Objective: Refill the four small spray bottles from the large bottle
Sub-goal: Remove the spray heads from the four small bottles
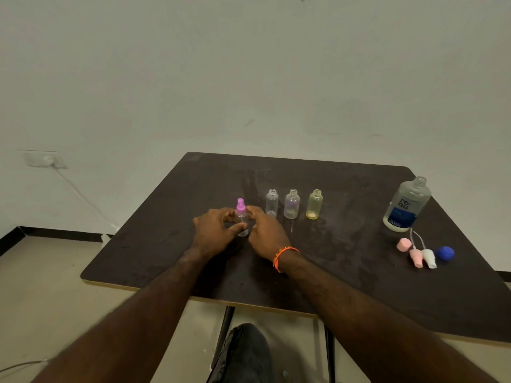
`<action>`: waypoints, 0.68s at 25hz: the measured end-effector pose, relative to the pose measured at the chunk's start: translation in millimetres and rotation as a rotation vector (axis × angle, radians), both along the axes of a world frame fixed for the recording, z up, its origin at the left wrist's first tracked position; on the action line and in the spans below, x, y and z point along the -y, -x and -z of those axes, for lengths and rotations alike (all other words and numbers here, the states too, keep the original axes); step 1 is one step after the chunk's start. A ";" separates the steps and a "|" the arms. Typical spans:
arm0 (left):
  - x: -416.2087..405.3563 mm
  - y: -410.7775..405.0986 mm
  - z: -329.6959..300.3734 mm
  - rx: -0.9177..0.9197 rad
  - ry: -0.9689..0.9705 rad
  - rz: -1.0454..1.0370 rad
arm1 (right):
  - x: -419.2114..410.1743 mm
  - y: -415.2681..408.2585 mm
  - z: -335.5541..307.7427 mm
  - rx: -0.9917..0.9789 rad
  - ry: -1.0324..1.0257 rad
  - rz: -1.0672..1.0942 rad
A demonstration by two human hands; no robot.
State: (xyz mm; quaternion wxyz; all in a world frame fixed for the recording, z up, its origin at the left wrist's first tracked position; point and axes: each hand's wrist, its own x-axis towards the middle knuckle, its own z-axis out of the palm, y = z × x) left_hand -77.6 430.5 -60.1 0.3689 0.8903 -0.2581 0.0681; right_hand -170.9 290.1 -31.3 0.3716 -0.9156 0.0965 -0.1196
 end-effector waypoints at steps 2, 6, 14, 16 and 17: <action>15.9 18.2 -3.2 0.004 0.013 0.081 | 15.3 23.4 -2.4 0.039 -0.003 0.053; 58.6 56.7 -5.0 -0.016 0.069 0.251 | 52.4 70.1 -6.1 0.079 0.026 0.148; 126.1 84.8 -2.5 -0.014 -0.005 0.384 | 107.0 124.9 -5.8 0.028 0.038 0.238; 129.2 82.5 -0.5 -0.035 -0.027 0.376 | 112.4 127.2 -7.4 -0.005 0.060 0.226; 130.8 79.4 1.7 -0.044 -0.043 0.383 | 114.6 126.7 -10.3 -0.001 0.074 0.230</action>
